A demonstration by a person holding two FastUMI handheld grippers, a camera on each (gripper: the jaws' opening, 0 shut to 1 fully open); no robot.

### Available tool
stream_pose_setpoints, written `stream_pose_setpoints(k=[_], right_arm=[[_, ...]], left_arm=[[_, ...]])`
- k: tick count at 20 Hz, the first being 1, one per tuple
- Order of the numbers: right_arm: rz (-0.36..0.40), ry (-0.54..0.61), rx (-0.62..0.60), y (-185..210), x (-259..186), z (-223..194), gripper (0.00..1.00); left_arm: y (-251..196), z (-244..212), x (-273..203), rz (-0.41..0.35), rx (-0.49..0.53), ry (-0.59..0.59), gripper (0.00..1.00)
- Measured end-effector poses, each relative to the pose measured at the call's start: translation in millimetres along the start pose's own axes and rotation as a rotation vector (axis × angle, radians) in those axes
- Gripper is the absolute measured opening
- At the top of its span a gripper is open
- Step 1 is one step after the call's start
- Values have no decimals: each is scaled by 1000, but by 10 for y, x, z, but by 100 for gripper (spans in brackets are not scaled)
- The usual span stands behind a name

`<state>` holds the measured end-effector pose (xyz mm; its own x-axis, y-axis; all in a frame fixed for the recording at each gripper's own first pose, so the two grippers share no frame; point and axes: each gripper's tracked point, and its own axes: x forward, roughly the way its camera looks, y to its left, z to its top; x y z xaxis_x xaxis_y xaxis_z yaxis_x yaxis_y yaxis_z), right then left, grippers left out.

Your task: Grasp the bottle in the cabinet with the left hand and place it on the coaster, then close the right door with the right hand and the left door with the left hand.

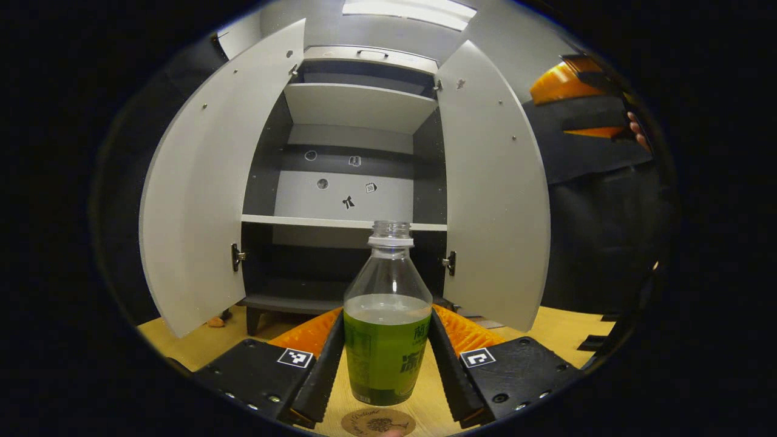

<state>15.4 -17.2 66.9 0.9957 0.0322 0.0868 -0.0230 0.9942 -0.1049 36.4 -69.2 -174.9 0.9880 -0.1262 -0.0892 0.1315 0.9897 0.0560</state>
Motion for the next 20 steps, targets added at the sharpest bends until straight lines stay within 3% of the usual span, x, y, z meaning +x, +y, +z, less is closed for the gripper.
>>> stream_pose_setpoints(k=[7,10,16,20], right_arm=[[-23,48,-18,-28,-38,-107,99],[-32,46,-22,-32,-36,-84,99],[-25,68,-28,-1,-25,-151,99],[-12,81,-24,43,-8,-216,99]], left_arm=[[-1,-556,-124,76,-32,61,77],[20,-648,-168,92,-68,69,73],[-47,-665,-221,56,-46,59,73],[-37,-800,-274,43,-58,121,82]])
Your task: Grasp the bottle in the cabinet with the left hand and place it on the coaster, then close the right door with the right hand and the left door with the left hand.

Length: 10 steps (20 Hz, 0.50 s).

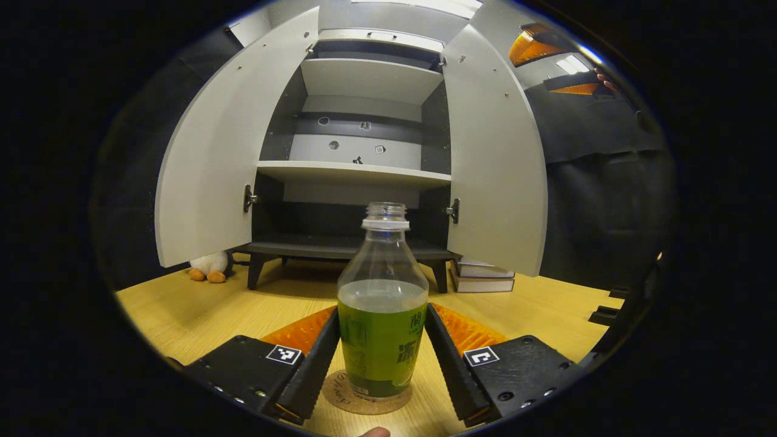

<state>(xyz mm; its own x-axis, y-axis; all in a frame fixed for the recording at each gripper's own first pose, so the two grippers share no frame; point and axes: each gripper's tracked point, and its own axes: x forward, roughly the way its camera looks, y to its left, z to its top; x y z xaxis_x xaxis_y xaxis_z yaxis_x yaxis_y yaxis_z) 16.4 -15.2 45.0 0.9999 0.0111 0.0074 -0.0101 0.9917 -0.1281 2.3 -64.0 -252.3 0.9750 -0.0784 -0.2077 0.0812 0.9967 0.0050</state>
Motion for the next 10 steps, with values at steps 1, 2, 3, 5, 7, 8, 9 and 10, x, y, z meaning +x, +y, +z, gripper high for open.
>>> stream_pose_setpoints(k=[1,2,3,5,7,8,9,10], right_arm=[[5,3,-3,6,11,-25,99],[9,9,-5,12,20,-37,99],[14,15,-5,24,29,-64,99],[17,14,4,31,33,-76,99],[14,3,17,28,31,-77,99],[13,-1,21,26,30,-86,99],[9,-1,25,28,41,-110,99],[7,-1,32,25,46,-134,99]], left_arm=[[0,-9,-12,-3,-5,12,84],[-9,-8,-28,-13,-16,25,86],[-21,21,-45,-22,-32,32,94],[-18,138,-82,-31,-54,30,96],[5,329,-125,-32,-69,4,95],[28,485,-171,-29,-82,-23,95],[17,630,-200,-36,-88,-46,95],[-1,768,-234,-46,-85,-61,95]])
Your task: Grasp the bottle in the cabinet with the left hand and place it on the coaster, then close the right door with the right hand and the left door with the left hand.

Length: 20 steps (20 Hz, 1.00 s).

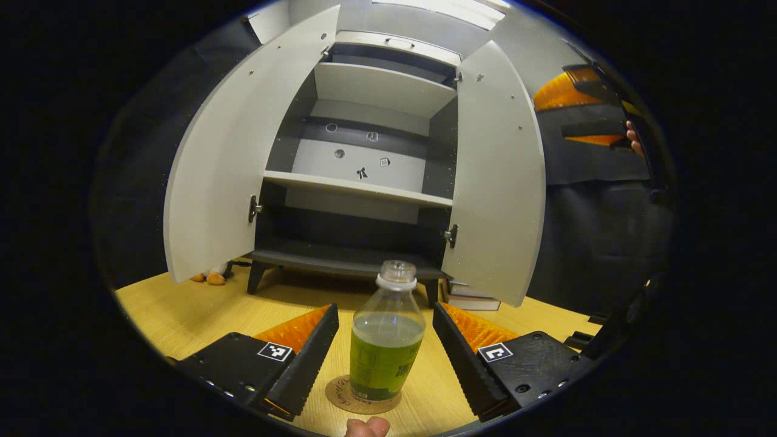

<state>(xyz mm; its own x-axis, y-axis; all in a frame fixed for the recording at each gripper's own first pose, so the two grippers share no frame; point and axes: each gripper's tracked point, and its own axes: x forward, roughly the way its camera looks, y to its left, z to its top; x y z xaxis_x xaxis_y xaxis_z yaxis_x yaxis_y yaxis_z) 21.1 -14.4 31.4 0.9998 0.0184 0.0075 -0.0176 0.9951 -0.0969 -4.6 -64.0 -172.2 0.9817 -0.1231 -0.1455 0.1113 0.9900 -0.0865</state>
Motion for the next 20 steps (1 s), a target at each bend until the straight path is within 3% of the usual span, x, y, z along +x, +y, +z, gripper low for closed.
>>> stream_pose_setpoints(k=[2,7,13,15,17,18,19,20], right_arm=[[3,2,23,14,11,-46,99],[8,-3,47,-1,-40,-213,99],[13,25,112,-20,-83,-482,100],[-36,28,107,-293,-14,-339,99],[-84,-20,114,-672,81,70,99],[-119,-61,120,-912,138,329,95],[-157,-89,124,-1137,196,511,99],[-207,-98,128,-1383,263,654,94]], left_arm=[[-82,278,-13,-32,36,-13,95],[4,1154,-24,-7,56,-87,95],[138,1300,-72,53,17,-40,95],[207,1263,-109,75,59,-31,95],[323,1246,-148,111,112,-28,95],[342,1233,-158,115,116,-31,95],[338,1204,-168,112,109,-31,95],[331,1160,-179,109,101,-27,95]])
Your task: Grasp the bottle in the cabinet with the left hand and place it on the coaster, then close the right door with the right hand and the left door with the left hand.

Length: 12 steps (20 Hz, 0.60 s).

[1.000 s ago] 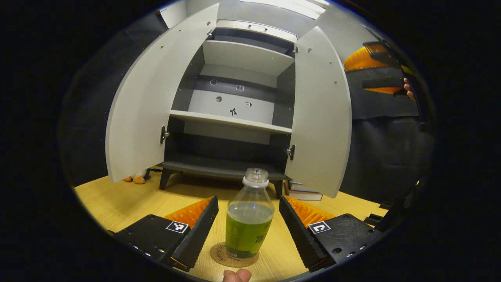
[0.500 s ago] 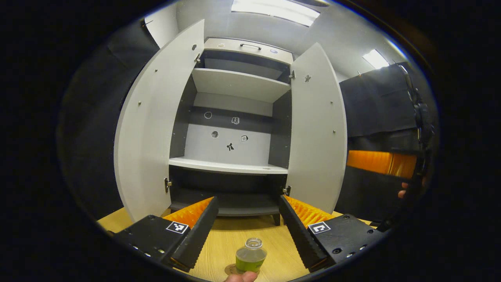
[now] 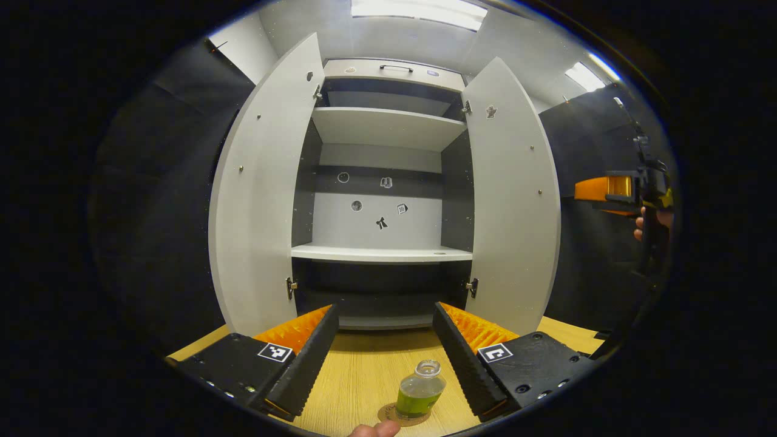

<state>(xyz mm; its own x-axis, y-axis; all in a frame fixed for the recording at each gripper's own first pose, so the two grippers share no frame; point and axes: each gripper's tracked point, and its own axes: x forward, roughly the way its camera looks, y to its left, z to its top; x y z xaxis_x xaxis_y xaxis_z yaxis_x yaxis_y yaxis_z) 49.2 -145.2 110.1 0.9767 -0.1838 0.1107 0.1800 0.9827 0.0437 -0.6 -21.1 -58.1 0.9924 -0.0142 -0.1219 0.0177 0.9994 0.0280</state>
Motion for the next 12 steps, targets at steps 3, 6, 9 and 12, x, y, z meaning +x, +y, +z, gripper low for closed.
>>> stream_pose_setpoints(k=[3,6,9,12], right_arm=[[-49,24,6,-214,368,174,98],[-31,41,19,-167,655,218,98],[-9,38,-5,-43,736,224,98],[-36,17,-67,-33,746,250,98]], left_arm=[[32,-152,-47,31,-11,35,95],[40,-185,-85,40,-16,40,95],[68,-191,-93,49,-14,41,95],[76,-188,-78,51,-10,34,95]])
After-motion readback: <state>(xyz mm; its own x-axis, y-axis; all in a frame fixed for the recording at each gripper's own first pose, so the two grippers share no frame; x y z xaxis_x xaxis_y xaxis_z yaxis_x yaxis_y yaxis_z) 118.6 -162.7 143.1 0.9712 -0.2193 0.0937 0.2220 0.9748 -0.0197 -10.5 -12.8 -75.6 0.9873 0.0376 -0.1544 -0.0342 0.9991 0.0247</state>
